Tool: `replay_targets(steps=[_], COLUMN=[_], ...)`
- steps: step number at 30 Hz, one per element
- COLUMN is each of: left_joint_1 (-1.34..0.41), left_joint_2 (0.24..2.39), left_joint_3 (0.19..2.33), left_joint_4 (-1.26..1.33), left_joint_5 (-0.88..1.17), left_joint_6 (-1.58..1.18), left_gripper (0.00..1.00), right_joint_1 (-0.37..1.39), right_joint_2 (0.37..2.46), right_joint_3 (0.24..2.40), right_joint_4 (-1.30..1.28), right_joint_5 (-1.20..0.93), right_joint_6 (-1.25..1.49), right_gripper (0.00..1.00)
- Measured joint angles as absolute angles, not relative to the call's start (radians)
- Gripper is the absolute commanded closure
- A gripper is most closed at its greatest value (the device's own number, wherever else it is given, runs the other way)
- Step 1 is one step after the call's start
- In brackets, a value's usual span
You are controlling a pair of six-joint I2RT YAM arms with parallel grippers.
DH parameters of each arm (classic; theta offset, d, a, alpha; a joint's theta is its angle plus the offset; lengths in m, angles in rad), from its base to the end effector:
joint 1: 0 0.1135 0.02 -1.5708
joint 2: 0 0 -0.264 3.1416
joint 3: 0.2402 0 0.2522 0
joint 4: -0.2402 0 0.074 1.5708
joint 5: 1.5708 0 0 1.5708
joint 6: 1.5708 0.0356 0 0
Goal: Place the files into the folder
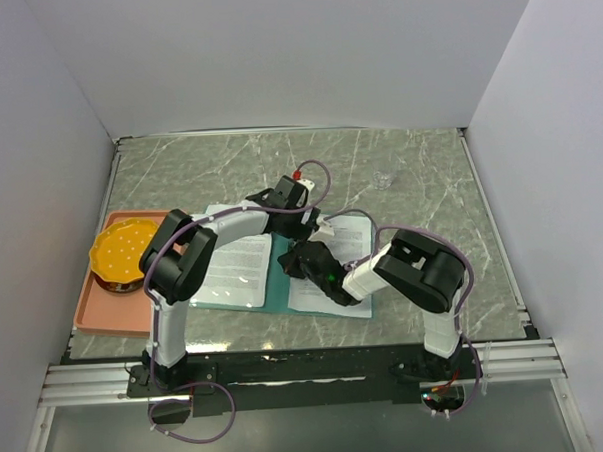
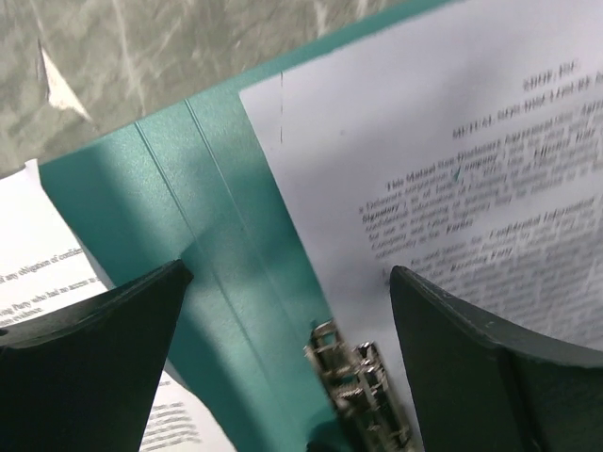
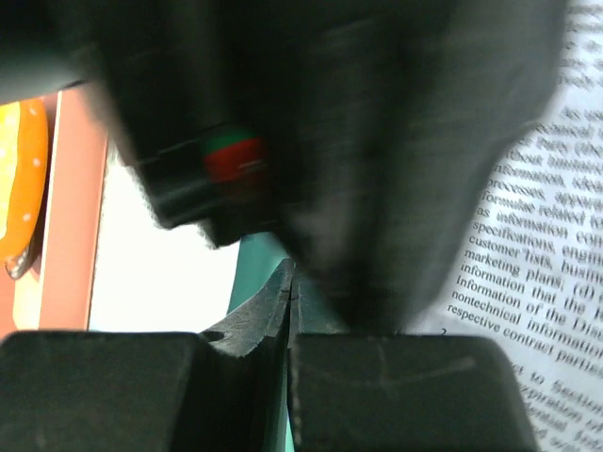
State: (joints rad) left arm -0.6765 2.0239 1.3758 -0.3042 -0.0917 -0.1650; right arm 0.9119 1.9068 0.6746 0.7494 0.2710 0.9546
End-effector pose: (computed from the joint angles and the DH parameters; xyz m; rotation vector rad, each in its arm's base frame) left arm 0.3378 -0.2670 0.1616 0.6046 2.4588 -0.2244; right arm 0.2163 0.2637 0.1013 0.2228 2.1423 0.8692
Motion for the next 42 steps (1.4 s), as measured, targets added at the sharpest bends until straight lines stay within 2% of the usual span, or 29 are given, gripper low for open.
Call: replay_targets(steps=[11, 34, 42], left_joint_1=[-0.666, -0.658, -0.656], left_joint_2=[2.010, 2.004, 1.998], left_joint_3=[1.365, 1.351, 1.357], left_joint_4=[-0.339, -0.321, -0.361], left_joint_5=[-0.068, -0.072, -0.062], left_joint_6=[-0.143, -0.138, -0.133], left_gripper=[0.04, 0.04, 0.04], right_joint_1=[0.913, 0.912, 0.884], right_joint_2=[1.935, 2.055, 2.034], right_joint_3=[0.673, 0.637, 0.582], right_joint_4=[0.754, 1.029, 1.082], right_joint_5=[0.287, 0.194, 0.187], right_joint_6=[1.020, 1.080, 1.155], right_gripper=[1.00, 1.00, 1.00])
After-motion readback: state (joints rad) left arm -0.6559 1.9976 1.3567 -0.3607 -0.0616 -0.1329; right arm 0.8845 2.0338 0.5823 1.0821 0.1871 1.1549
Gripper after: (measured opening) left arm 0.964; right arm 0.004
